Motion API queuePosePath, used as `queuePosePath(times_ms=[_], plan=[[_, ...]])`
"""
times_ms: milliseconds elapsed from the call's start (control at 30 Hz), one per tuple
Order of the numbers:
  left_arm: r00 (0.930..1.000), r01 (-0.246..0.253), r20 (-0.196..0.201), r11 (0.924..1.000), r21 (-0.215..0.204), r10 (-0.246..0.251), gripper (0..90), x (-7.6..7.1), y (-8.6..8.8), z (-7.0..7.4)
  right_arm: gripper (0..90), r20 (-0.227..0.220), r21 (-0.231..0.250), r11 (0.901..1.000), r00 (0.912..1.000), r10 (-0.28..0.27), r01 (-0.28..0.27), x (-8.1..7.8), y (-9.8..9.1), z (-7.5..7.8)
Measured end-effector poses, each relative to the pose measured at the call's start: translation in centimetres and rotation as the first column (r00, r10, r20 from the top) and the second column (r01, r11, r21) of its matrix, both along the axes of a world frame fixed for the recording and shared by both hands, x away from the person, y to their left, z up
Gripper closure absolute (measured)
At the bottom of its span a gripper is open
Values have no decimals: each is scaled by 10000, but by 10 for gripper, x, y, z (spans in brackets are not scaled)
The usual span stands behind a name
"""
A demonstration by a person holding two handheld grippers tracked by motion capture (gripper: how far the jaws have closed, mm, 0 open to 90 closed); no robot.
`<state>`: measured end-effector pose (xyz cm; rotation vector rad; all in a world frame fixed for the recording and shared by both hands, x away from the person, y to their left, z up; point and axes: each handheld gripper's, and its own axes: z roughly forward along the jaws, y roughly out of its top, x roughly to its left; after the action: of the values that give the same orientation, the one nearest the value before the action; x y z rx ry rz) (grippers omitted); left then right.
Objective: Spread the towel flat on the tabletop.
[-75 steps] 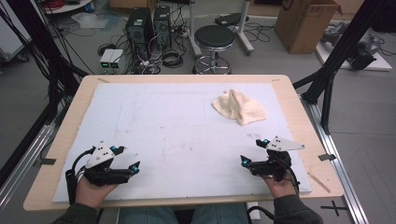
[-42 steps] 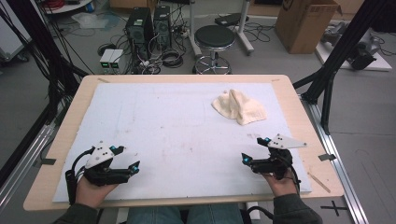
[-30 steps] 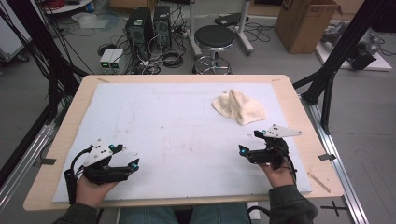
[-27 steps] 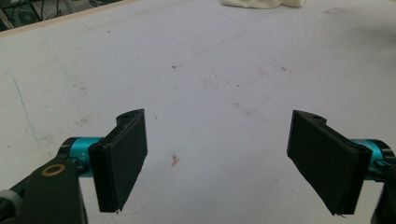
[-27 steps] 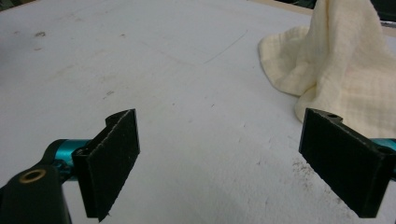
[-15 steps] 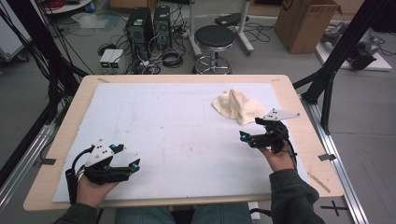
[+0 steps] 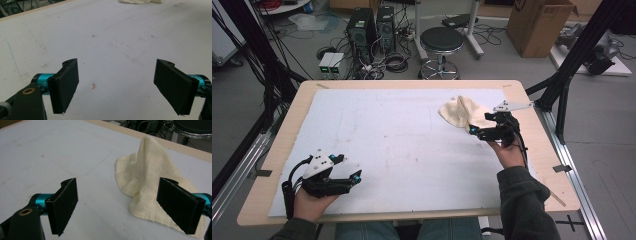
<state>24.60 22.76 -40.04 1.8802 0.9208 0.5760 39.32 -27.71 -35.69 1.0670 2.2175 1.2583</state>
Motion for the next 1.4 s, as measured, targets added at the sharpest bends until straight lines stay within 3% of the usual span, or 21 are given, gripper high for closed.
queuePosePath(times_ms=[367, 533, 733, 1033, 1100, 1133, 1167, 1267, 1367, 1400], plan=[[10000, -30, -6, 10000, -58, 30, 206, 1, 2, 0, 189, -96, -245, 9997, 9999, -95, 92, 38, 13, 24], [10000, 2, -8, 10000, -26, -2, 206, 1, 2, 0, 198, -122, -357, 9992, 9998, -165, 161, 49, 17, 27], [10000, 27, -4, 10000, 22, -27, 206, 1, 1, -1, 242, -510, -678, 9966, 9975, -493, 457, 65, 22, 12], [9999, 95, -56, 9999, 75, -94, 206, 1, 1, -2, 271, -747, -821, 9927, 9927, -943, 881, 81, 25, -5], [9999, 84, -63, 10000, 42, -83, 206, 1, 1, -2, 361, -980, -1116, 9911, 9916, -843, 732, 85, 29, -12], [9999, 96, -69, 9999, 30, -96, 206, 1, 1, -2, 361, -980, -1116, 9911, 9916, -843, 732, 85, 29, -12], [10000, 81, -59, 9999, 59, -81, 206, 1, 2, -2, 384, -1039, -1368, 9870, 9897, -988, 841, 88, 32, -17], [10000, 55, -54, 10000, -9, -55, 206, 1, 2, -2, 399, -1122, -1370, 9862, 9877, -1085, 928, 91, 34, -21], [10000, 54, -74, 10000, -31, -54, 206, 2, 2, -2, 409, -1357, -1589, 9767, 9767, -1662, 1442, 96, 35, -31], [10000, 54, -74, 10000, -31, -54, 206, 2, 2, -2, 409, -1357, -1589, 9767, 9767, -1662, 1442, 96, 35, -31]])
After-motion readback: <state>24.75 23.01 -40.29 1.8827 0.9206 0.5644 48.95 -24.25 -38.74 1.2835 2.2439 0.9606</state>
